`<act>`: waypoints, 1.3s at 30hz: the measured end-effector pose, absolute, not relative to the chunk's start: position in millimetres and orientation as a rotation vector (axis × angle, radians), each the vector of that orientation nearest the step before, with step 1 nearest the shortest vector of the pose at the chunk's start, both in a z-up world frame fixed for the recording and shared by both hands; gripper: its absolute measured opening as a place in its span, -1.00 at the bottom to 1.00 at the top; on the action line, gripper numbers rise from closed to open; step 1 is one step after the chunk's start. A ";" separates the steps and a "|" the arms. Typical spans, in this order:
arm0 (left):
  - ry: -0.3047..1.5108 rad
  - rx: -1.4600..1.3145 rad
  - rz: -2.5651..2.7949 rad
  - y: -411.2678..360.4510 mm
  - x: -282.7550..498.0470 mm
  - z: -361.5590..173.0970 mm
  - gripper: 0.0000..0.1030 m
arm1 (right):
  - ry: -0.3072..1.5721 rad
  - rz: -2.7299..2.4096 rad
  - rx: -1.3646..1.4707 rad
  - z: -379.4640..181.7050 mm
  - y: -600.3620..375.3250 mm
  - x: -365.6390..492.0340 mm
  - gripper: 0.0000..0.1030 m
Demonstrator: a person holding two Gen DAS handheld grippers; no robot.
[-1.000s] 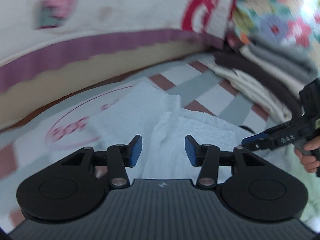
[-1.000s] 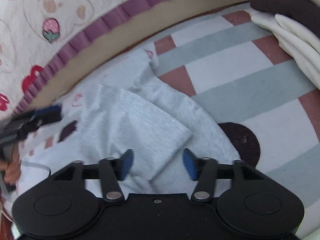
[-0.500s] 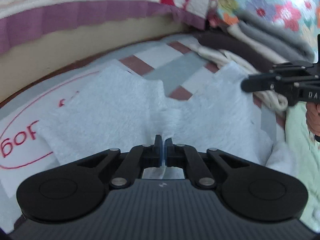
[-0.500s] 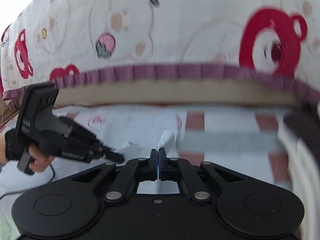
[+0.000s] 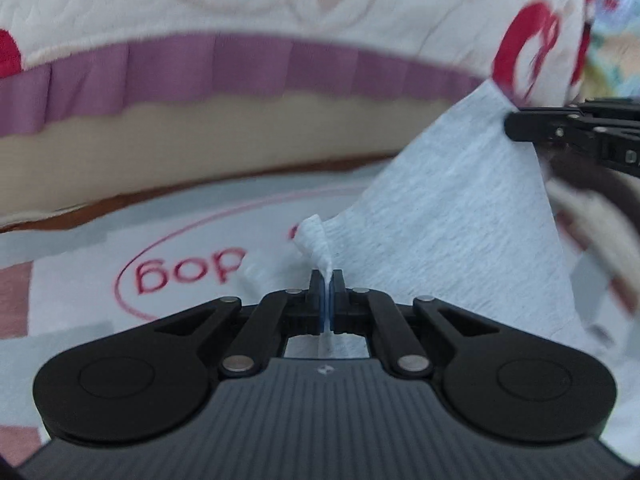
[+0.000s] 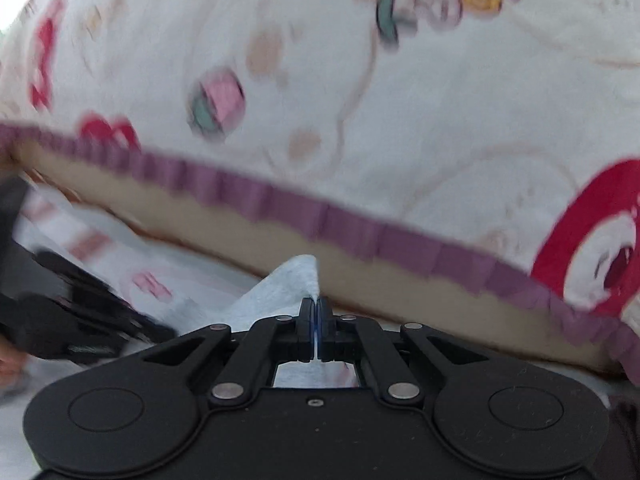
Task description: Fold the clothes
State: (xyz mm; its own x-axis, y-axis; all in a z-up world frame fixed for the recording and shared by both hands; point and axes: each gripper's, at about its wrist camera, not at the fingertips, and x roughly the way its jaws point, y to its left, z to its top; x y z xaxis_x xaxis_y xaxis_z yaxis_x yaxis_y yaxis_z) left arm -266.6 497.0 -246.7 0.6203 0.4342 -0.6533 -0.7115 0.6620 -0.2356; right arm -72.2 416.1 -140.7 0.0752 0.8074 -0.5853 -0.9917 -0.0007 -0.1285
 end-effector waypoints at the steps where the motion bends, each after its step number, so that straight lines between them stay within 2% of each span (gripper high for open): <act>1: 0.600 -0.516 0.697 497.6 -267.2 -248.0 -0.97 | 0.431 1.464 -0.560 -144.9 411.3 -66.6 -0.91; 3: 0.611 -0.525 0.705 498.9 -268.4 -250.7 -0.96 | 0.506 1.448 -0.503 -153.1 401.4 -55.3 -0.89; 5: 0.622 -0.534 0.713 500.2 -269.6 -253.4 -0.96 | 0.635 1.470 -0.431 -160.5 383.7 -37.5 -0.70; 7: 0.633 -0.543 0.722 501.4 -270.8 -256.1 -0.96 | 0.754 1.498 -0.380 -168.3 361.7 -23.8 -0.67; 9: 0.630 -0.567 0.714 504.0 -271.5 -258.4 -0.96 | 0.805 1.535 -0.401 -175.0 343.3 -20.0 -0.61; 11: 0.625 -0.593 0.704 505.7 -270.6 -259.8 -0.96 | 0.848 1.561 -0.429 -182.2 329.8 -19.2 -0.41; 16: 0.615 -0.603 0.705 505.0 -269.6 -257.6 -0.96 | 0.902 1.543 -0.494 -202.4 318.5 -28.8 -0.13; 18: 0.608 -0.600 0.707 504.1 -269.6 -255.1 -0.97 | 0.896 1.514 -0.538 -211.2 319.1 -35.0 -0.13; 19: 0.602 -0.601 0.706 504.1 -269.6 -253.4 -0.97 | 0.869 1.501 -0.579 -214.6 320.4 -39.6 -0.65; 20: 0.596 -0.603 0.708 504.4 -269.6 -251.7 -0.97 | 0.819 1.497 -0.631 -215.4 320.1 -45.8 -0.85; 23: 0.574 -0.625 0.720 507.0 -272.2 -248.7 -0.97 | 0.704 1.457 -0.604 -197.9 310.0 -51.4 -0.88; 29: 0.625 -0.682 0.816 517.7 -288.6 -255.6 -0.82 | 0.738 1.373 -0.655 -212.2 312.6 -47.2 -0.88; 33: 0.573 -0.663 0.941 515.1 -346.6 -232.5 -0.77 | 0.710 1.345 -0.678 -215.8 312.0 -53.4 -0.87; 36: 0.582 -0.668 0.998 506.6 -403.4 -218.6 -0.61 | 0.692 1.330 -0.675 -216.1 309.9 -56.6 -0.84; 37: 0.596 -0.672 1.028 503.1 -423.2 -215.8 -0.52 | 0.690 1.322 -0.673 -215.8 309.6 -57.5 -0.80; 38: 0.617 -0.674 1.068 499.2 -443.2 -214.5 -0.49 | 0.688 1.313 -0.675 -215.4 310.7 -57.7 -0.60; 39: 0.630 -0.684 1.114 496.0 -464.3 -214.1 -0.42 | 0.686 1.303 -0.677 -214.9 311.8 -57.8 -0.51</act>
